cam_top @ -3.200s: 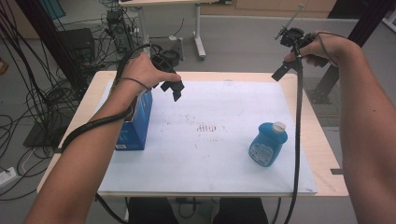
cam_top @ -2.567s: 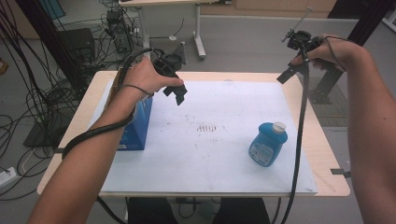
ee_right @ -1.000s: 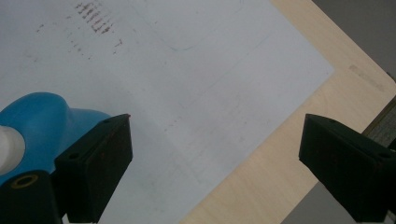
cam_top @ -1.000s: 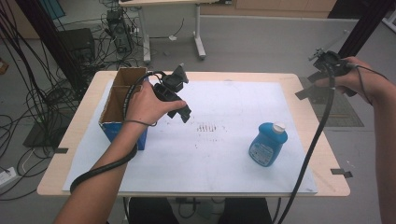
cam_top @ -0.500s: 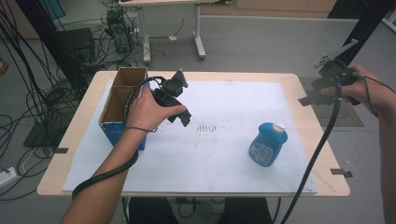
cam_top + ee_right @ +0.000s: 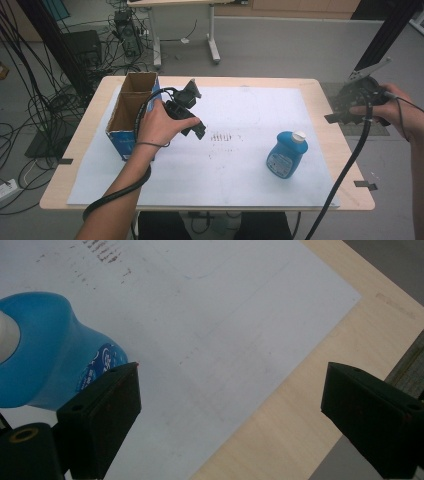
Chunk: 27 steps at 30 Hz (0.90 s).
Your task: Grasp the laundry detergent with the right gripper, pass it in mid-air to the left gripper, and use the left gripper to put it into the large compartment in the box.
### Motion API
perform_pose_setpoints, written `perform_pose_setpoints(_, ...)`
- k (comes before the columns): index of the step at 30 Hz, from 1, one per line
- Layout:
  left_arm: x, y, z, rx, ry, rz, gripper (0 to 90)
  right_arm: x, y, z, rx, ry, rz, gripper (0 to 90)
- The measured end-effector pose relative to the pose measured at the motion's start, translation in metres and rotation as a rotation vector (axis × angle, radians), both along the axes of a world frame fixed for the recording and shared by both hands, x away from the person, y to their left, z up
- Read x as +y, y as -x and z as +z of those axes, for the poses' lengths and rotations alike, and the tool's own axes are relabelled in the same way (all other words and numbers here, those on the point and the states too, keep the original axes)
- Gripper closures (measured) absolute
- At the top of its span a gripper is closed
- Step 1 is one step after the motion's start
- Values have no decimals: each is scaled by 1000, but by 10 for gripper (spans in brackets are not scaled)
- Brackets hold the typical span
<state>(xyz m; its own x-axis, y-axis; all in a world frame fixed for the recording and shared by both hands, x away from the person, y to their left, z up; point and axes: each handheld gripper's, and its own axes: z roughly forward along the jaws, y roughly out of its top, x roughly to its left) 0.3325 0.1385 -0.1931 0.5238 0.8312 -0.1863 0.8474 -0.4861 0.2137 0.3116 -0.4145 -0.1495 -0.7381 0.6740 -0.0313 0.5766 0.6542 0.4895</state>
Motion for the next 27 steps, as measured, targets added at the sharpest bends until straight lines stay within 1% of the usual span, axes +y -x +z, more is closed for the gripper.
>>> perform_pose_setpoints(7,3,1,-1,4,18,-3,79,-5,11,-4,-7,-13,10,89)
perform_pose_setpoints(8,3,2,-2,3,23,3,79,-5,11,-4,-7,-13,10,89)
perform_pose_setpoints(10,3,2,-3,6,15,4,80,-8,16,-6,-12,-22,9,89)
perform_pose_setpoints(11,3,2,-3,4,14,5,80,-8,16,-6,-12,-22,9,89)
perform_pose_setpoints(12,4,4,-5,1,22,13,80,-10,20,-7,-15,-29,7,88)
perform_pose_setpoints(15,4,3,-7,7,27,2,80,-12,24,-9,-20,-41,7,88)
perform_pose_setpoints(19,0,5,-9,9,24,-6,80,-15,35,-16,-32,-54,15,89)
perform_pose_setpoints(20,0,5,-9,9,24,-6,79,-15,35,-16,-32,-54,15,89)
perform_pose_setpoints(21,0,6,-10,8,36,-7,79,-16,38,-19,-31,-56,11,88)
perform_pose_setpoints(22,0,6,-10,8,36,-7,80,-16,38,-19,-31,-56,11,88)
perform_pose_setpoints(27,-4,9,-11,5,32,-10,78,-20,46,-29,-32,-68,13,89)
